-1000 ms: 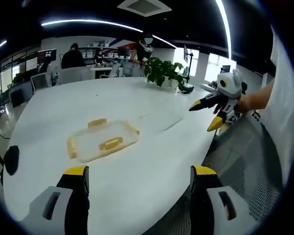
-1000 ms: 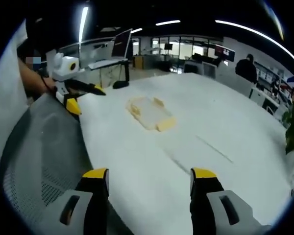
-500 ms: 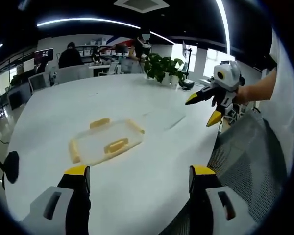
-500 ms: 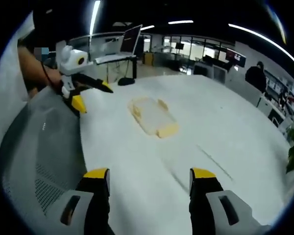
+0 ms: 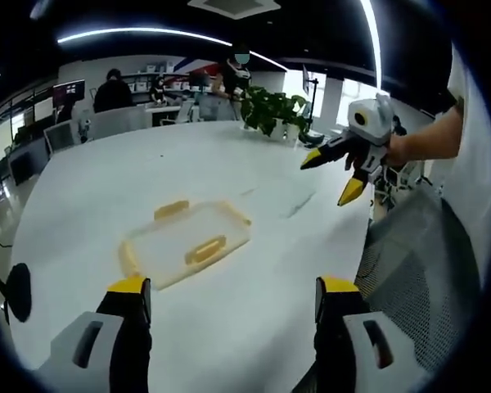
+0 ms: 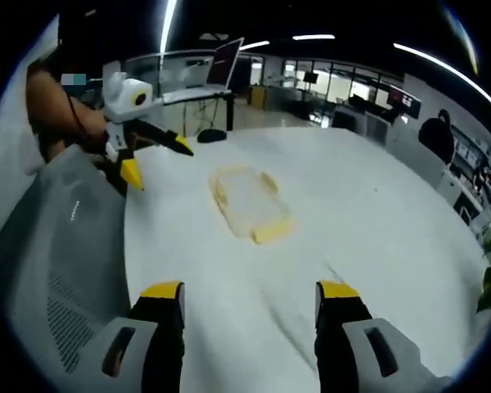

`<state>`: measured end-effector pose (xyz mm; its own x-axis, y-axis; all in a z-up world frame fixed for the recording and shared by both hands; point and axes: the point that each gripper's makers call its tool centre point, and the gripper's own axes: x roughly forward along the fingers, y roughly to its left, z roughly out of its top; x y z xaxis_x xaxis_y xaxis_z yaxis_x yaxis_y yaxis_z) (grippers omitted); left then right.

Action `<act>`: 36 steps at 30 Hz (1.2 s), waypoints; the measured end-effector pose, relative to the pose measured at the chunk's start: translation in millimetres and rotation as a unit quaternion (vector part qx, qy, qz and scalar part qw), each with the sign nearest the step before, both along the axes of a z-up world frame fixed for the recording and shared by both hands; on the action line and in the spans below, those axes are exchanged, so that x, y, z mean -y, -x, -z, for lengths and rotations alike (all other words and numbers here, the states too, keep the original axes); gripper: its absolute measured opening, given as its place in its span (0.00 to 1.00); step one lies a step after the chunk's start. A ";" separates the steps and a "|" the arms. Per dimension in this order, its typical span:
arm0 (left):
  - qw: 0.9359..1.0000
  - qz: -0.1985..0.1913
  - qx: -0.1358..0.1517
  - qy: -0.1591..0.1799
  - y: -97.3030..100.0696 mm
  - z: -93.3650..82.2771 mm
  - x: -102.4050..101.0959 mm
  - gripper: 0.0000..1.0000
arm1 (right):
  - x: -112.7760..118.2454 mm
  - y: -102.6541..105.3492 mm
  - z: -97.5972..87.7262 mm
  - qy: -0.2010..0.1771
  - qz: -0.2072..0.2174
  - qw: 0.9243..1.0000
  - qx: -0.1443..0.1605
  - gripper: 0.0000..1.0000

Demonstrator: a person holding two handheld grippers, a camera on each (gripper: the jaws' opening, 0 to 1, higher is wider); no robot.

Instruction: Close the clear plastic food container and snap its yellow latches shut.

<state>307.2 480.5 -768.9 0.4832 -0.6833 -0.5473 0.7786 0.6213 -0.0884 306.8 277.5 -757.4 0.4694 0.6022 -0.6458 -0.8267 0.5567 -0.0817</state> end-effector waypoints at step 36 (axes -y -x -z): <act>0.995 0.073 -0.008 -0.064 -34.4 20.1 -9.5 0.75 | -40.3 -54.3 10.2 0.023 -0.082 0.996 -0.009 0.60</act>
